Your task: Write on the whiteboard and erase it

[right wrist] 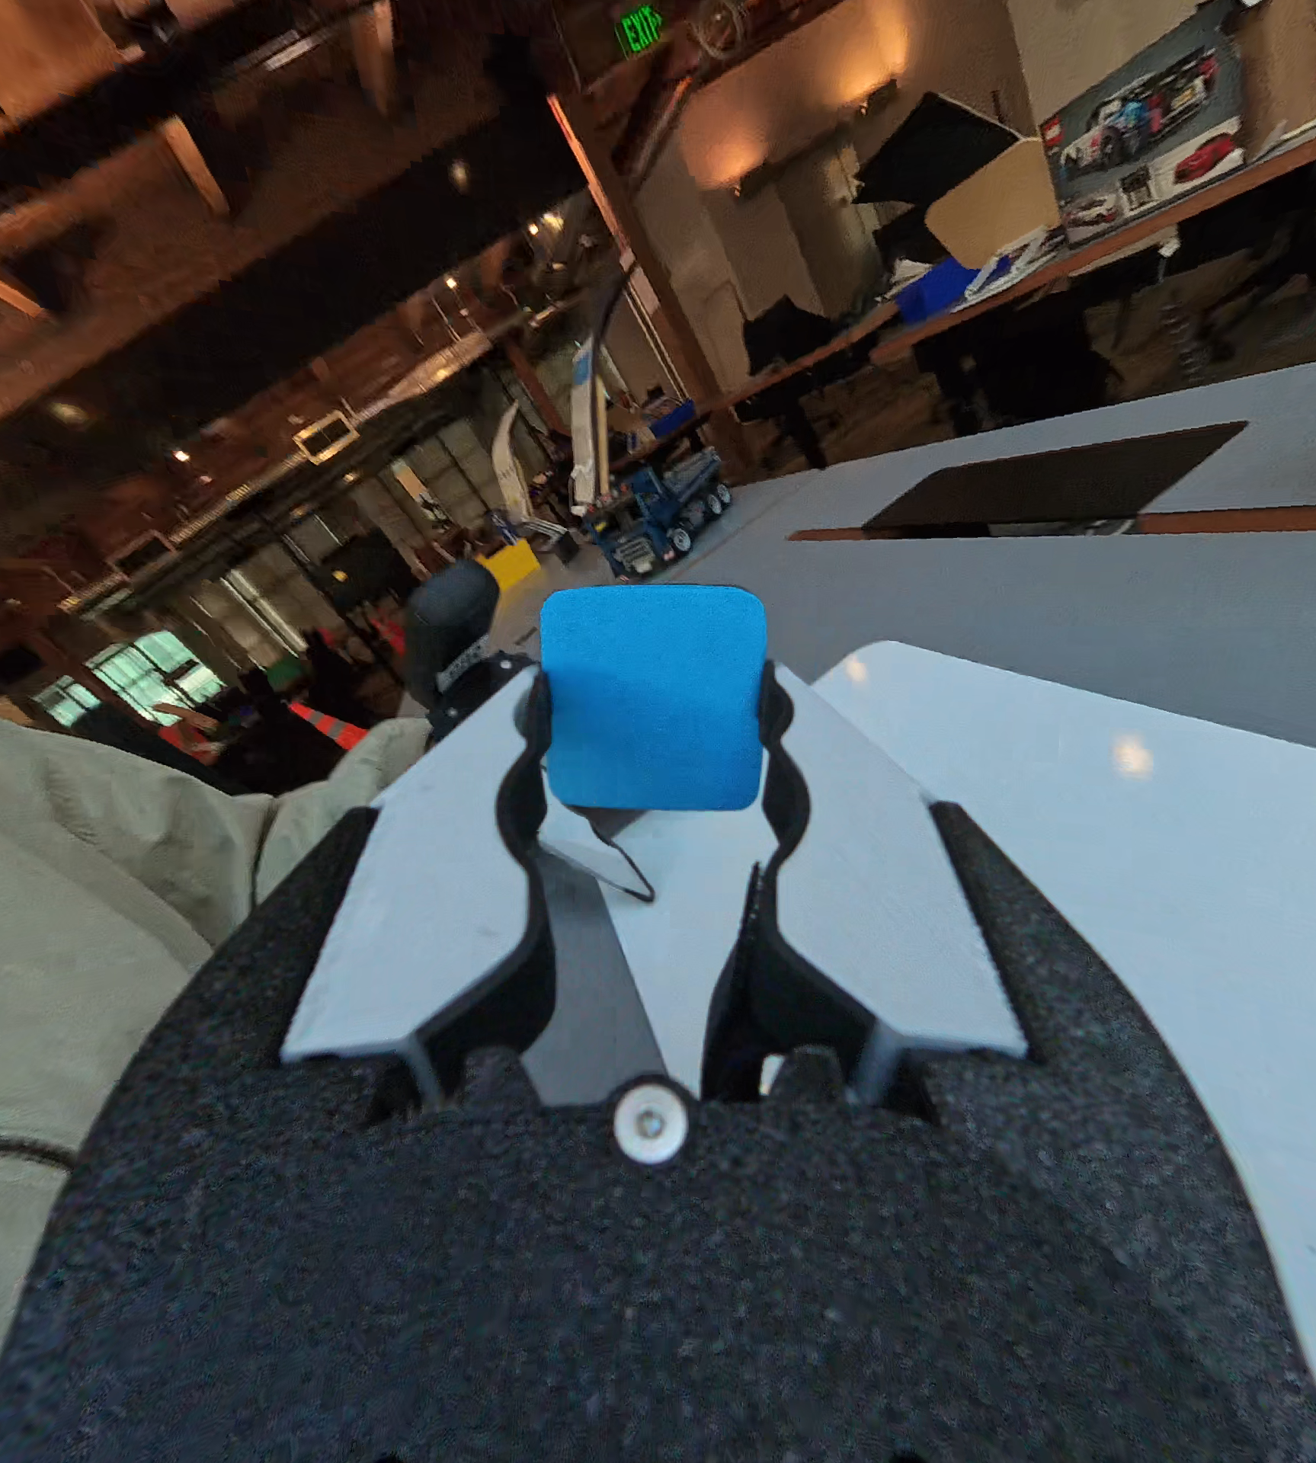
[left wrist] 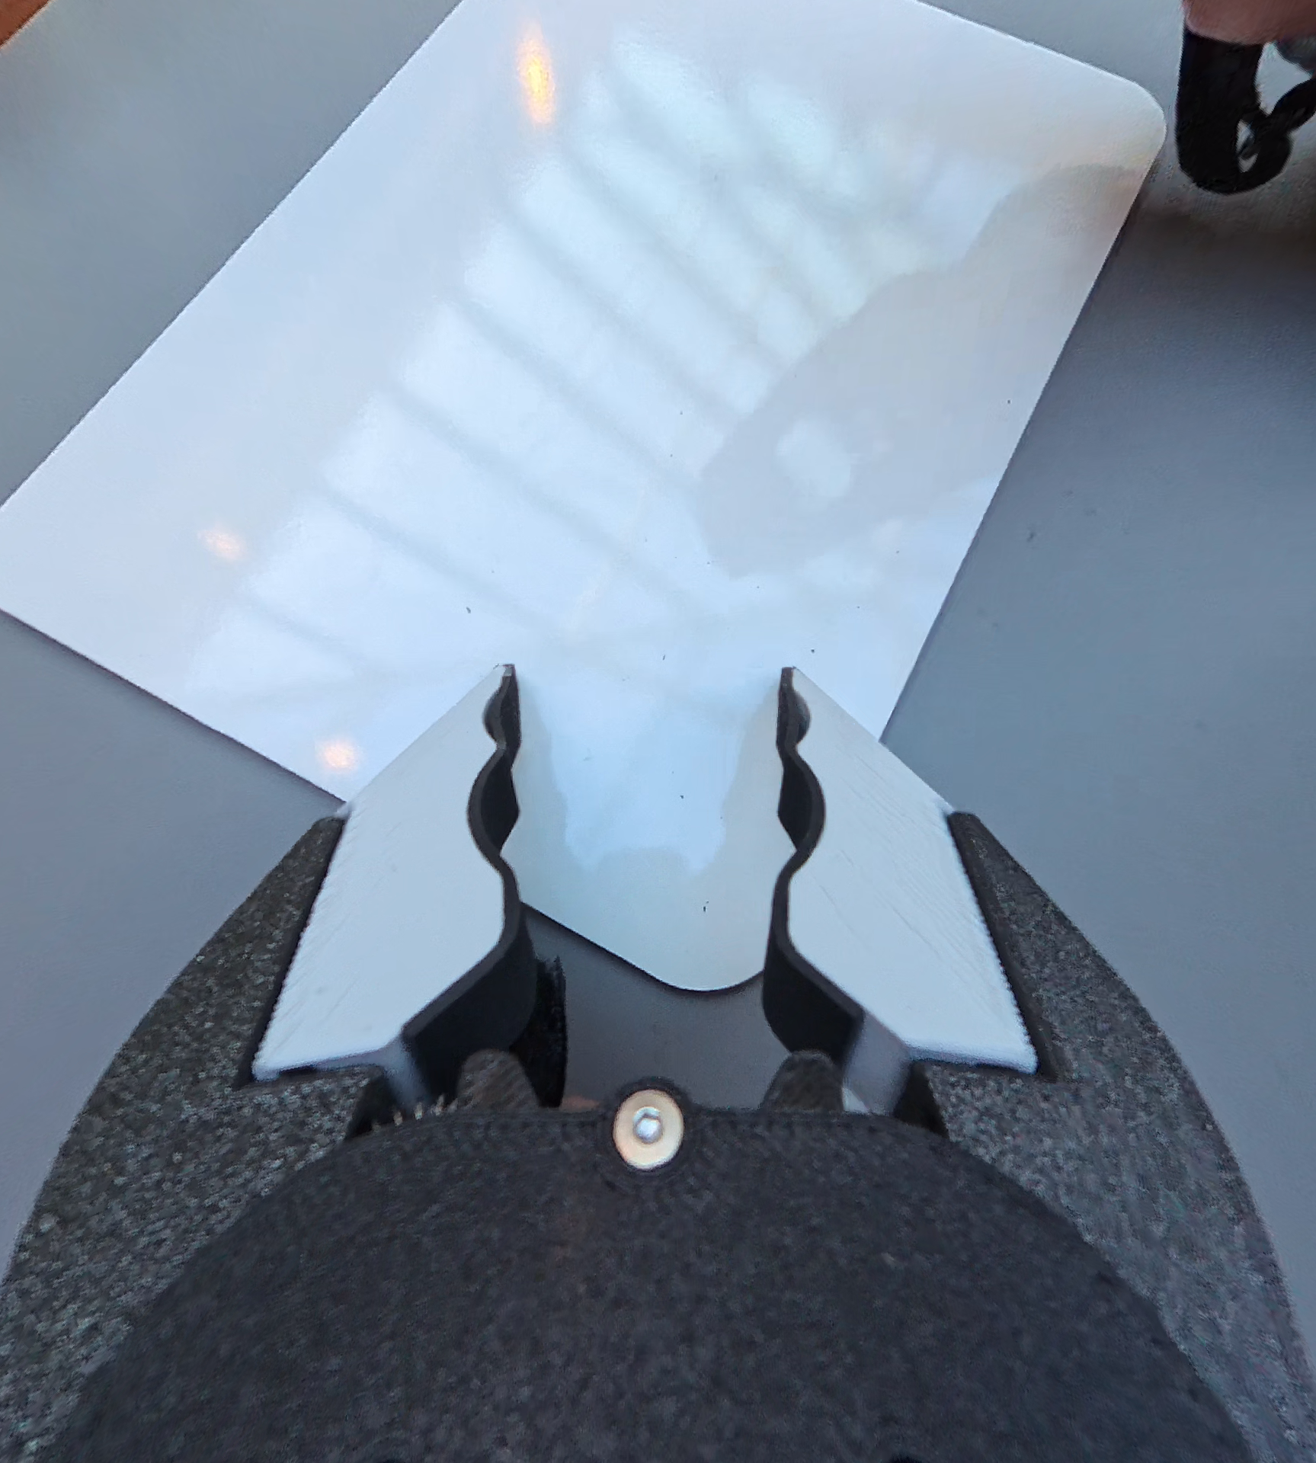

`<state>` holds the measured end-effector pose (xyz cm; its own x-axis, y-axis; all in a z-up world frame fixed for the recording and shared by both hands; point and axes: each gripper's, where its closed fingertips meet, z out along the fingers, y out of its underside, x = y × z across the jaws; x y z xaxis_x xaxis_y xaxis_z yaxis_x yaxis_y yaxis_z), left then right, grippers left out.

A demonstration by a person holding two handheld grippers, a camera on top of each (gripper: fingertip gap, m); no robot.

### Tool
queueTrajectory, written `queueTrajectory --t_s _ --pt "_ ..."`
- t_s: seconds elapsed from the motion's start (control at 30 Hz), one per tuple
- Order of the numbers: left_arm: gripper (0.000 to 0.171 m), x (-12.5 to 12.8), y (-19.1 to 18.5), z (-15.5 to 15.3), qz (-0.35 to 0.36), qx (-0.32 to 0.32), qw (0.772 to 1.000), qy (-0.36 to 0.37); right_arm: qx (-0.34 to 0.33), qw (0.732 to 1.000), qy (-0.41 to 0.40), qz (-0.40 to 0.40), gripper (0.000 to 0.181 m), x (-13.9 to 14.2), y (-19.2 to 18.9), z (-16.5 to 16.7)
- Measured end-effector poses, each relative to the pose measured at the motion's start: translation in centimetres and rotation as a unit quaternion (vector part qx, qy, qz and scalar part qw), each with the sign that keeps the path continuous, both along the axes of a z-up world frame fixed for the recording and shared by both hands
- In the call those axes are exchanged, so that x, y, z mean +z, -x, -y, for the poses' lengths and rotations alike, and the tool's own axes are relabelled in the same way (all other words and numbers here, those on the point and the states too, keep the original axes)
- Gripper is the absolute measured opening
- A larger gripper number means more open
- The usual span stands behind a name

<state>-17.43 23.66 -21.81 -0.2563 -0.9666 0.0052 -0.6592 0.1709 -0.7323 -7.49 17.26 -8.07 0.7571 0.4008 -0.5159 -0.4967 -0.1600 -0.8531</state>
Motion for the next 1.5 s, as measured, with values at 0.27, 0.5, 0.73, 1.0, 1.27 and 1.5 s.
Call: queueTrajectory --t_s 0.27,0.5,0.73,1.0,1.27,1.5 --pt "0.082 10.8 -4.6 3.9 0.208 -0.066 0.964 -0.154 0.181 0.945 -0.077 -0.262 0.052 4.6 3.1 1.6" --pt "0.086 13.6 -6.1 7.6 0.255 -0.16 0.927 -0.222 0.25 0.903 -0.031 -0.347 0.053 3.0 5.6 0.6" --pt "0.059 14.6 -5.1 8.1 0.283 -0.189 0.917 -0.208 0.231 0.929 -0.006 -0.29 0.062 1.9 6.4 -0.1" --pt "0.059 15.1 -2.3 3.6 0.268 -0.12 0.949 -0.118 -0.075 0.985 0.067 0.144 0.073 0.5 -8.0 -7.7" --pt "0.059 13.2 2.4 0.0 0.25 0.004 0.968 -0.038 -0.145 0.915 0.167 0.338 0.104 -5.4 -20.9 -21.5" --pt "0.059 9.4 7.1 -0.8 0.211 0.075 0.975 -0.01 -0.112 0.947 0.164 0.252 0.099 -7.7 -22.6 -27.0"
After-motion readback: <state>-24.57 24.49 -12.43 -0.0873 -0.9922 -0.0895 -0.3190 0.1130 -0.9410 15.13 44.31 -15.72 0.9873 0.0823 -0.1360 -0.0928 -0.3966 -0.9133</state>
